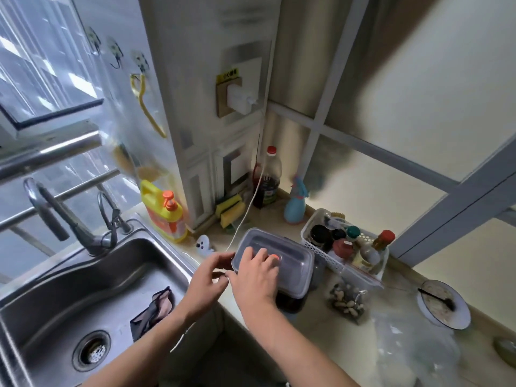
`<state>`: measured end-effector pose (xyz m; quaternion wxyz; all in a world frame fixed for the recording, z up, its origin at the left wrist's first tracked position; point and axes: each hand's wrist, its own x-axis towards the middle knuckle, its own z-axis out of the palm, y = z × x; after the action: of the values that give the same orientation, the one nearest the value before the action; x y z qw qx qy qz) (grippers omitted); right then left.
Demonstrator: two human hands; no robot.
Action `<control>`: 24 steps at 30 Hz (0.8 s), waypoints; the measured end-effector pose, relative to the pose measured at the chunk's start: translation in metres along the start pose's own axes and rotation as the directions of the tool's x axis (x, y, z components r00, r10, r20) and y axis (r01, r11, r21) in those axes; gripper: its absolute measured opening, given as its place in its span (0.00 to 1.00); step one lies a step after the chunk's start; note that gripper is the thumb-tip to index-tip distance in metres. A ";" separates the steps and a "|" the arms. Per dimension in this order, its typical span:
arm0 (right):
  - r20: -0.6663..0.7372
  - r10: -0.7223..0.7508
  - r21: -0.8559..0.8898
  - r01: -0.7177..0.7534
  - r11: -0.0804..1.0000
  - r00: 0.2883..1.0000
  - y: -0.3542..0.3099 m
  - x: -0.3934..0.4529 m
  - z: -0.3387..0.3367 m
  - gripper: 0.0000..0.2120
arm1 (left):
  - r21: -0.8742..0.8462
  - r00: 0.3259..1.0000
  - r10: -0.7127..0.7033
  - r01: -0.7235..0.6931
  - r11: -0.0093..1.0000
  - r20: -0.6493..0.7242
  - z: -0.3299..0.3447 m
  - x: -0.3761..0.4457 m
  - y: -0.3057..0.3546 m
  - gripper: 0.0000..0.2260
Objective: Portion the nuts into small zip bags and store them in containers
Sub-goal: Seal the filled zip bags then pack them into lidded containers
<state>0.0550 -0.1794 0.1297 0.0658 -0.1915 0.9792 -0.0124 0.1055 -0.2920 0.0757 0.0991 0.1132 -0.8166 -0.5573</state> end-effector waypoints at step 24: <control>-0.181 0.154 0.232 -0.110 0.967 0.971 0.022 0.010 -0.001 0.08 | -0.033 0.998 -0.056 0.057 0.998 0.025 0.008 0.043 0.012 0.12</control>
<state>0.0379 -0.1631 0.1284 -0.0101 -0.1152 0.9840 -0.1353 0.0612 -0.2936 0.0855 0.0753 0.1279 -0.8047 -0.5749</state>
